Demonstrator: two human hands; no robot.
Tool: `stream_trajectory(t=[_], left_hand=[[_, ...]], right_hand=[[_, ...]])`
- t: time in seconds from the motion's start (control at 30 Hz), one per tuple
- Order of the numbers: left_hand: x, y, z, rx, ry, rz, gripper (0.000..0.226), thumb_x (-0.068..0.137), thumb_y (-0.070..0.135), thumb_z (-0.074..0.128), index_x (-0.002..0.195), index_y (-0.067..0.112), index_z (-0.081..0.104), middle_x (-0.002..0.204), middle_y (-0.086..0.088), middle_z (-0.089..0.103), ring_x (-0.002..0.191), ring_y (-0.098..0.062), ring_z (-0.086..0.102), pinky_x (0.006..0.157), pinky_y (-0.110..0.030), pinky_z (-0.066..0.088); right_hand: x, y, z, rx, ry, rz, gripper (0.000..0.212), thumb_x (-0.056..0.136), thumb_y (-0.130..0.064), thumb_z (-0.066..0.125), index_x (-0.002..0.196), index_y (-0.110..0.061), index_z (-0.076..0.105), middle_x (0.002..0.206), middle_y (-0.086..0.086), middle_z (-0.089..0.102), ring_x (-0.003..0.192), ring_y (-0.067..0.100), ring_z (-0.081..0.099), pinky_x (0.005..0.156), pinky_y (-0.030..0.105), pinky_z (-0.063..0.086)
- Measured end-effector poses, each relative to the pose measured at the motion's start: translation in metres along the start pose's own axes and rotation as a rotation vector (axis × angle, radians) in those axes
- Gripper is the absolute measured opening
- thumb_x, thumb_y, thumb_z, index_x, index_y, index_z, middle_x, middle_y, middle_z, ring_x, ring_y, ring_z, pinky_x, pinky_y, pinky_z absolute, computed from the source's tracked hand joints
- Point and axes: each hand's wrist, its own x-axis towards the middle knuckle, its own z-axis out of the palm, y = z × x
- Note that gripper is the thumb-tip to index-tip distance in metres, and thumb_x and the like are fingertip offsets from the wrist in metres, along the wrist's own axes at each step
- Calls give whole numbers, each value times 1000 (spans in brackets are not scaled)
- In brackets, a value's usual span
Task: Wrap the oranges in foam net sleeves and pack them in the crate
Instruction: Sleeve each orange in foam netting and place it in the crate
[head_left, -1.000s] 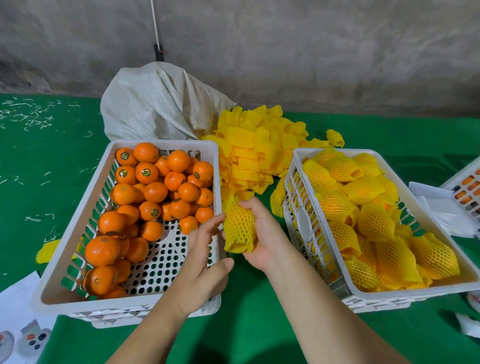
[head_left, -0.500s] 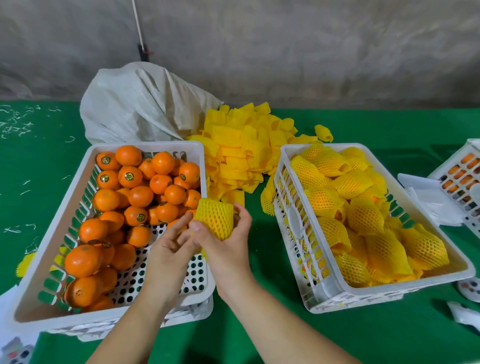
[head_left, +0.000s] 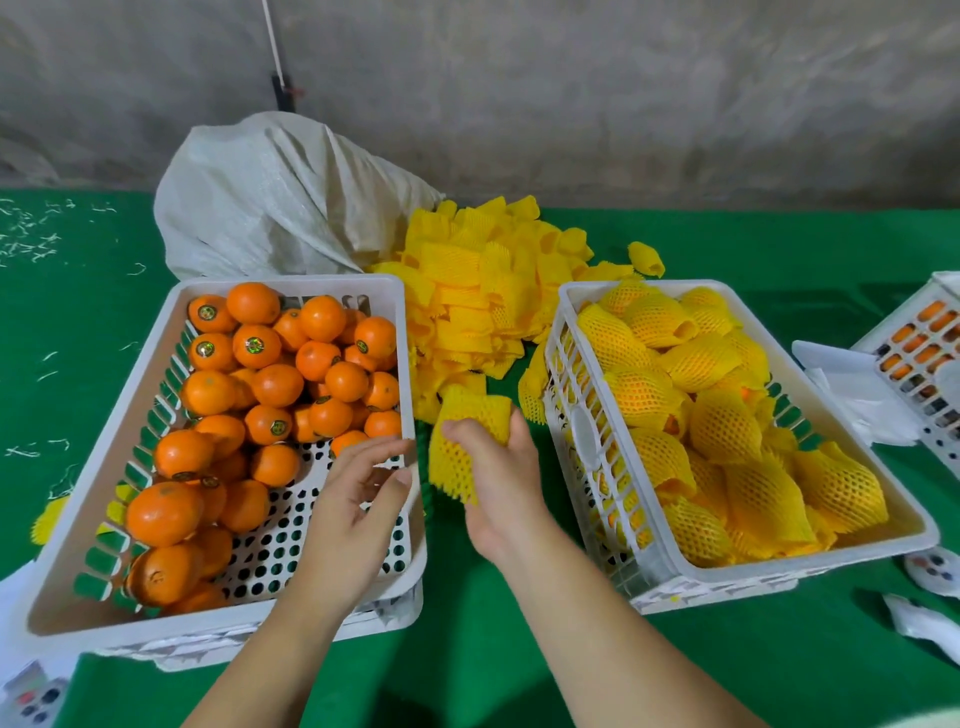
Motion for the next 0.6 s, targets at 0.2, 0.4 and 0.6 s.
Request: stream_trajectory(t=[0.2, 0.4, 0.6], left_hand=[[-1, -4, 0, -87, 178, -50, 19, 105, 32, 65, 116, 46, 69, 115, 13, 74, 110, -4, 68, 93, -28, 50], [-1, -3, 1, -82, 173, -58, 16, 104, 29, 61, 116, 35, 70, 107, 12, 75, 101, -1, 69, 90, -26, 49], [3, -8, 1, -99, 194, -91, 15, 106, 21, 63, 111, 31, 73, 98, 10, 75, 86, 8, 67, 75, -8, 53]], right_hand=[[33, -69, -59, 92, 363, -105, 52, 82, -48, 80, 129, -51, 58, 131, -13, 61, 121, 25, 59, 105, 59, 47], [72, -151, -167, -699, 748, -566, 48, 82, -47, 58, 104, -5, 68, 100, 12, 67, 91, 22, 60, 79, 39, 50], [107, -140, -276, -1404, 666, -16, 62, 103, -56, 37, 153, -20, 42, 159, 15, 39, 147, 41, 35, 121, 57, 26]])
